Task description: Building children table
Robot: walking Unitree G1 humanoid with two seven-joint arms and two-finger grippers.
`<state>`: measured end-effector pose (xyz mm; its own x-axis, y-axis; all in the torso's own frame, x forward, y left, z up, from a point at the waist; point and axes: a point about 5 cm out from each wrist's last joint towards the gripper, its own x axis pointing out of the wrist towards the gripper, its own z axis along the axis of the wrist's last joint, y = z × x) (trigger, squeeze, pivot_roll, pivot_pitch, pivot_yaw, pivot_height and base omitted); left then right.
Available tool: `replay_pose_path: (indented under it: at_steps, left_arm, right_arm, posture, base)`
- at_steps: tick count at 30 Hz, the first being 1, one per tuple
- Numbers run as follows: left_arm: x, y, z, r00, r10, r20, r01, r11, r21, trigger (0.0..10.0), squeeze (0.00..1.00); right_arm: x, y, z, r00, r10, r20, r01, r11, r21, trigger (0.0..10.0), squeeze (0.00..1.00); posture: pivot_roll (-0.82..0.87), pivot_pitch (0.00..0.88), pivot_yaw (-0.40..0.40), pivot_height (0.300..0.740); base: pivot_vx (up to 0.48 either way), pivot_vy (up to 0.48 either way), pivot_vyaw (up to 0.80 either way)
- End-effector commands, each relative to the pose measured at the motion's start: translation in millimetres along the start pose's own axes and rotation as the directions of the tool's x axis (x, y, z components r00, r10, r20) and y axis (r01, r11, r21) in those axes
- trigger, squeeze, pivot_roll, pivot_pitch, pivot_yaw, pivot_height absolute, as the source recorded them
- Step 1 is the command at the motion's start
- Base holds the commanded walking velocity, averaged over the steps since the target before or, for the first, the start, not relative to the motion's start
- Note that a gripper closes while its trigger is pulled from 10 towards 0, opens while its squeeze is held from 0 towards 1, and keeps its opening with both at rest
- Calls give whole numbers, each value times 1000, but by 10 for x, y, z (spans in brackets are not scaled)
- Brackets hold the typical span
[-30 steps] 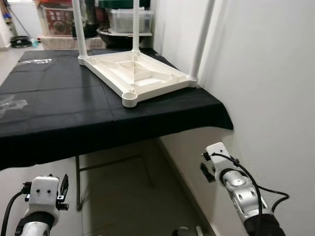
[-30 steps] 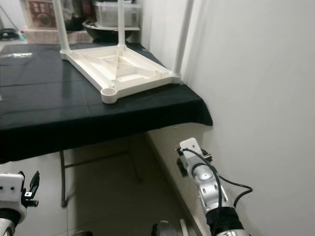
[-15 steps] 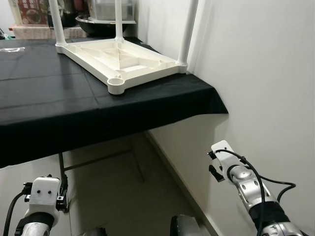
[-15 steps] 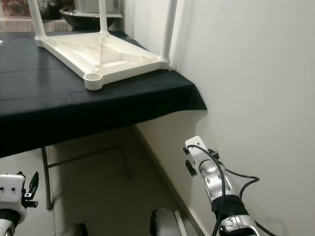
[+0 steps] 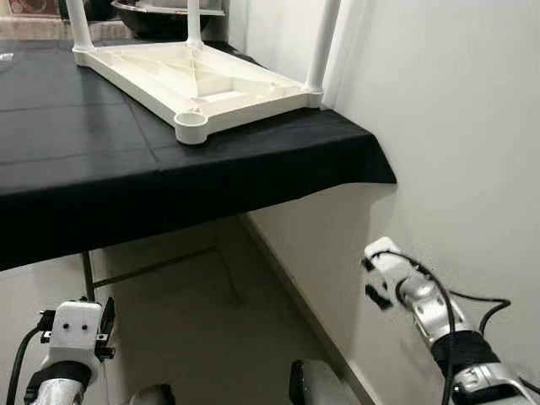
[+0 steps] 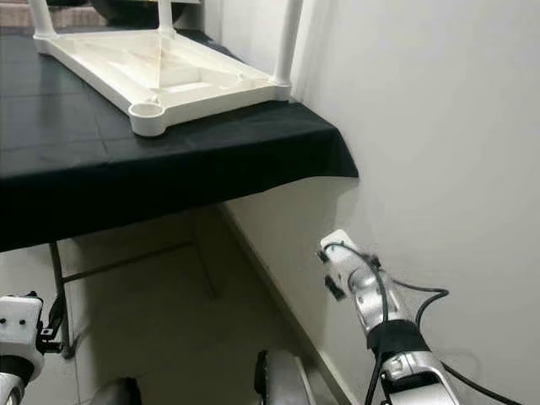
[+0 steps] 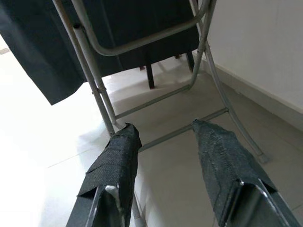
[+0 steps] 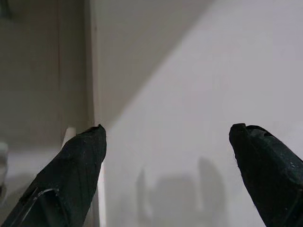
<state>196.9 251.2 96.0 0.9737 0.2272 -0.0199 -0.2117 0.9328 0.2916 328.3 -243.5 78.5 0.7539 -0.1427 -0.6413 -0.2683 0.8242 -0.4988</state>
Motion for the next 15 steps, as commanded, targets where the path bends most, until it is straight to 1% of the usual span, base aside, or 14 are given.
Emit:
replay_pose_path:
  at_steps: [1,6,11,12,15]
  left_arm:
    - [-6,-8,-24,1000,-11,-7,11,1000,18,10000,0]
    - [-1,10,-30,1000,-8,-7,8,1000,25,10000,0]
    - [4,-10,-35,1000,-11,-5,12,1000,28,10000,0]
    - [4,-10,-35,1000,-11,-5,12,1000,28,10000,0]
    - [-4,-3,-40,1000,-11,-5,11,999,33,10000,0]
  right_arm:
    - [9,-20,-137,998,-4,-58,3,1000,-14,10000,0]
    - [17,-41,-201,996,-1,-87,0,1000,-14,10000,0]
    - [38,-84,-270,993,-6,-118,3,1000,-17,10000,0]
    - [38,-84,-270,993,-6,-118,3,1000,-17,10000,0]
    - [59,-35,-373,988,8,-156,-9,1000,-3,10000,0]
  posture:
    - [-77,0,-105,495]
    - [-80,0,-103,480]
    - [-79,0,-104,460]
    - [-79,0,-104,460]
    - [-77,0,-105,445]
  base:
    - [0,0,0]
    - [0,0,0]
    - [0,0,0]
    - [0,0,0]
    - [0,0,0]
